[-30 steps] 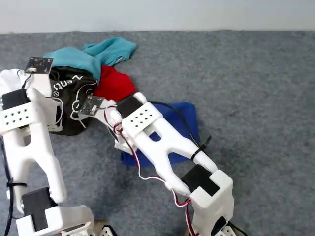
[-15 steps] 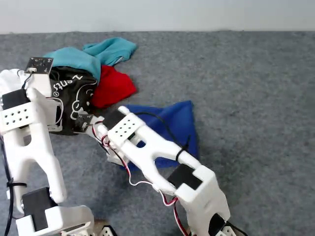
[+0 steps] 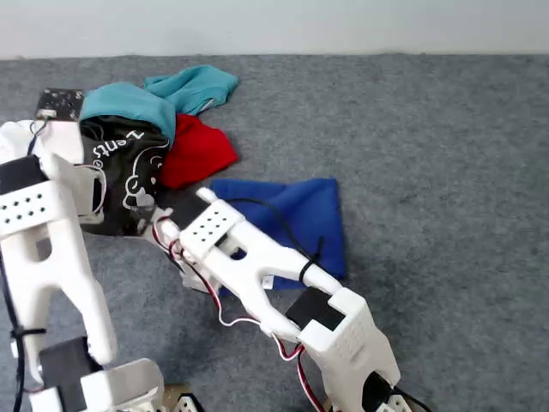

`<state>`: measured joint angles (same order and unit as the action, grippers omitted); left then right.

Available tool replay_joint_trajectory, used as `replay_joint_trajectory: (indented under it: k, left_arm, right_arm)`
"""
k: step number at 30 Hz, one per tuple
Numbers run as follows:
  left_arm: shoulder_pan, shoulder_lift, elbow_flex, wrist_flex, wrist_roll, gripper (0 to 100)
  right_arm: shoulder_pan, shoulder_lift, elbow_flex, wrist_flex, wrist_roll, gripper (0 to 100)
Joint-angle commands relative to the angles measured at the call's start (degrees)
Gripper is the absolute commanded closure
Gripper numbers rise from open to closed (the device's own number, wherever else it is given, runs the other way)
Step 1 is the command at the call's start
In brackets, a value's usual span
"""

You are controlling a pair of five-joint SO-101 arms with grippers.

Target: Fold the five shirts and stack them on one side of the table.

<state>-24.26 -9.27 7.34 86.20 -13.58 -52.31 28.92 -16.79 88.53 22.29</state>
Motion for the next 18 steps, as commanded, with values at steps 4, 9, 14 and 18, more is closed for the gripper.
replay_joint_trajectory:
  k: [4, 9, 14, 18]
  left_arm:
    - [-0.2, -7.2, -1.9, 0.4, 0.4, 87]
    - [-0.2, -9.5, -1.9, 0.4, 0.4, 87]
    - [-0.2, -9.7, -1.8, 0.4, 0.4, 87]
    - [-0.2, -9.8, -1.8, 0.5, 0.5, 87]
  right_arm:
    - [-0.1, -0.6, -14.5, 11.0, 0.0, 72.4]
    - [1.8, -0.5, -17.8, 14.0, 0.0, 72.4]
    - [4.0, 0.0, -17.8, 14.1, 0.0, 72.4]
    - [7.7, 0.0, -14.2, 14.1, 0.1, 72.4]
